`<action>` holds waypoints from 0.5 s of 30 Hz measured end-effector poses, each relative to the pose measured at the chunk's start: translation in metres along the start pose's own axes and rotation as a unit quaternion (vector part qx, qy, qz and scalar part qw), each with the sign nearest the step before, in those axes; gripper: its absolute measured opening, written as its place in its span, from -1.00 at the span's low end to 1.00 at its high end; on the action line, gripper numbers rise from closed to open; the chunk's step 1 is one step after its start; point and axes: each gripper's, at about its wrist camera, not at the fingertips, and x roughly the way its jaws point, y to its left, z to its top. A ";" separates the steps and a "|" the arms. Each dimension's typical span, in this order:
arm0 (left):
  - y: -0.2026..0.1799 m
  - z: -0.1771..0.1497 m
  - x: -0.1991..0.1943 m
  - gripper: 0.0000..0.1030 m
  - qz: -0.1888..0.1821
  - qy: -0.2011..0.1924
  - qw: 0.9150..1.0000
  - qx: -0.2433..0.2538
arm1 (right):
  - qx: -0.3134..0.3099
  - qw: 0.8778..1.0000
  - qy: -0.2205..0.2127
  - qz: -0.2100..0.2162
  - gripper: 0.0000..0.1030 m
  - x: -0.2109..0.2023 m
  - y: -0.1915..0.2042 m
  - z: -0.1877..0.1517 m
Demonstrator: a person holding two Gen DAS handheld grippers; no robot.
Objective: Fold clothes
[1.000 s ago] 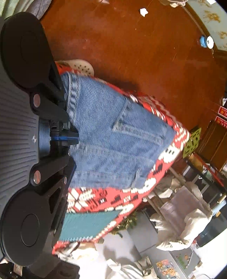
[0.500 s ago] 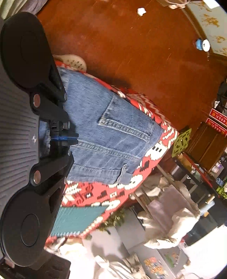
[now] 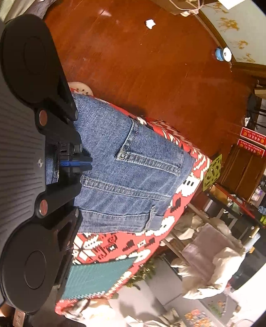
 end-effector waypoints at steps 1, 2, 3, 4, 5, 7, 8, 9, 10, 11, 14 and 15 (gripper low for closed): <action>0.000 -0.002 -0.003 -0.96 -0.004 -0.001 1.000 -0.003 | -0.001 1.000 -0.002 -0.002 -1.00 -0.004 -0.001 -0.002; 0.001 -0.003 -0.006 -0.96 -0.008 -0.001 1.000 -0.006 | -0.002 1.000 -0.003 -0.005 -1.00 -0.008 -0.003 -0.004; 0.001 -0.005 -0.009 -0.96 -0.012 -0.002 1.000 -0.009 | -0.001 1.000 -0.004 -0.004 -1.00 -0.013 -0.005 -0.007; -0.001 -0.007 -0.014 -0.96 -0.013 -0.004 1.000 -0.008 | 0.004 1.000 -0.007 -0.003 -1.00 -0.021 -0.006 -0.010; -0.003 -0.009 -0.018 -0.96 -0.015 -0.005 1.000 -0.006 | 0.008 1.000 -0.009 -0.003 -1.00 -0.028 -0.006 -0.013; -0.007 -0.013 -0.027 -0.96 -0.018 -0.008 1.000 -0.003 | 0.011 1.000 -0.012 -0.006 -0.94 -0.043 -0.004 -0.017; -0.009 -0.016 -0.032 -0.96 -0.018 -0.010 1.000 0.000 | 0.010 1.000 -0.011 -0.010 -0.83 -0.050 -0.002 -0.019; -0.012 -0.019 -0.039 -0.95 -0.018 -0.012 1.000 0.004 | 0.007 1.000 -0.012 -0.013 -0.81 -0.057 0.000 -0.022; -0.015 -0.021 -0.046 -0.95 -0.018 -0.015 1.000 0.007 | 0.004 1.000 -0.014 -0.017 -0.80 -0.065 0.002 -0.024; -0.018 -0.025 -0.052 -0.95 -0.017 -0.017 1.000 0.012 | 0.001 1.000 -0.017 -0.019 -0.73 -0.074 0.005 -0.027; -0.029 -0.038 -0.071 -0.80 -0.010 -0.022 0.999 0.027 | -0.007 0.999 -0.027 -0.031 -0.31 -0.098 0.013 -0.034; -0.033 -0.044 -0.078 -0.61 -0.007 -0.027 0.999 0.032 | -0.011 0.999 -0.031 -0.035 -0.27 -0.106 0.016 -0.036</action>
